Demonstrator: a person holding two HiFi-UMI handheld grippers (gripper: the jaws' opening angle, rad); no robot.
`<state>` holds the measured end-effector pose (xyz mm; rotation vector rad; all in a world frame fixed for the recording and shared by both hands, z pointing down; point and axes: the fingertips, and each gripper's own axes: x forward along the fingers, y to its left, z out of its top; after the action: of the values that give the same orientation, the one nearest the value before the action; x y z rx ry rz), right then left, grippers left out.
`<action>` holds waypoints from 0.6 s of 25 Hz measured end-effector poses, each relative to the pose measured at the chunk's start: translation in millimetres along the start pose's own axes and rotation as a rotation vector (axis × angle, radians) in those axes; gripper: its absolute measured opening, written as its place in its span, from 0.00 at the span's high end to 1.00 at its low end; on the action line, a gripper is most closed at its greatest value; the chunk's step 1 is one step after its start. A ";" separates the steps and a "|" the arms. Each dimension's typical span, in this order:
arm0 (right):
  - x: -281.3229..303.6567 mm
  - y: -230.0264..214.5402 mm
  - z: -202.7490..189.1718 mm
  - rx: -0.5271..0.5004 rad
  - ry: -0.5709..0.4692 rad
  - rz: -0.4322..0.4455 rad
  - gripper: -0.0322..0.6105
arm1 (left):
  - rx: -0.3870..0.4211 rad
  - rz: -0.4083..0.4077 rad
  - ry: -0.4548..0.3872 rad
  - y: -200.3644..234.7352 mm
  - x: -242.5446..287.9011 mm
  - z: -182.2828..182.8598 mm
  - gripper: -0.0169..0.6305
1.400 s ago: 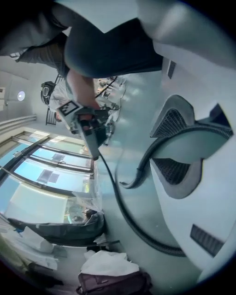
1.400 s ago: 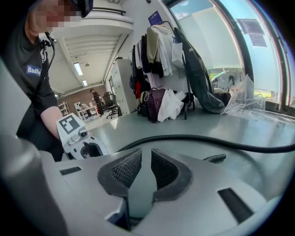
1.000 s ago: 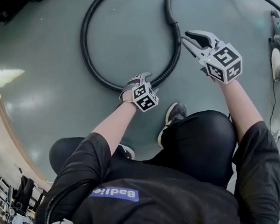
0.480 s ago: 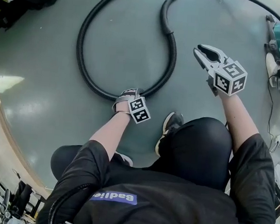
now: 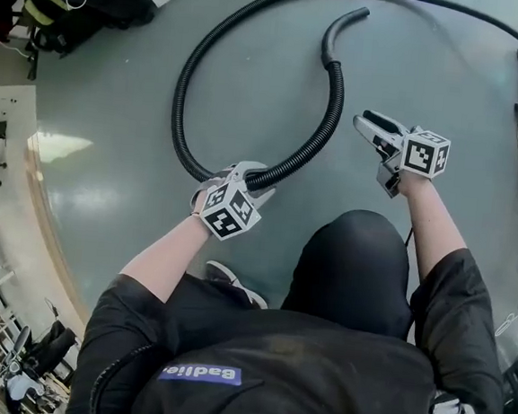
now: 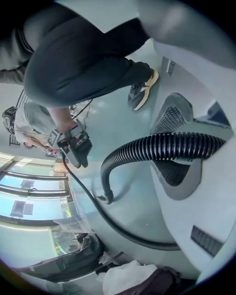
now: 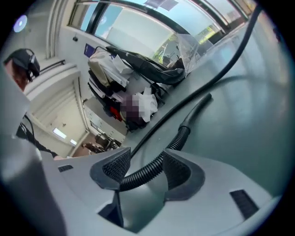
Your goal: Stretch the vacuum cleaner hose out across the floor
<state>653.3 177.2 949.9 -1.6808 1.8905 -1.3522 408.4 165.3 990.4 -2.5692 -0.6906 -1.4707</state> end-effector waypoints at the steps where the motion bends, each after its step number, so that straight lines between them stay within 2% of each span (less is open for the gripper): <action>1: 8.5 8.3 3.0 0.044 -0.011 0.047 0.62 | 0.015 0.006 -0.015 1.1 -11.7 4.3 0.70; 3: 25.1 21.0 6.3 0.113 -0.008 0.111 0.59 | 0.050 0.015 -0.040 2.3 -35.9 12.0 0.70; 8: 42.4 19.2 -15.0 0.237 0.085 0.113 0.58 | 0.076 0.069 -0.056 9.9 -82.2 9.0 0.71; 11: 49.2 20.1 -25.1 0.338 0.056 0.223 0.56 | 0.080 0.100 -0.089 13.4 -99.9 16.8 0.72; 15: 59.5 29.8 -20.8 0.572 -0.038 0.336 0.54 | 0.082 0.118 -0.130 8.4 -117.9 28.4 0.72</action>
<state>602.3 130.7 959.6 -1.0502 1.4790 -1.5092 383.8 127.1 877.6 -2.6105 -0.5899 -1.2244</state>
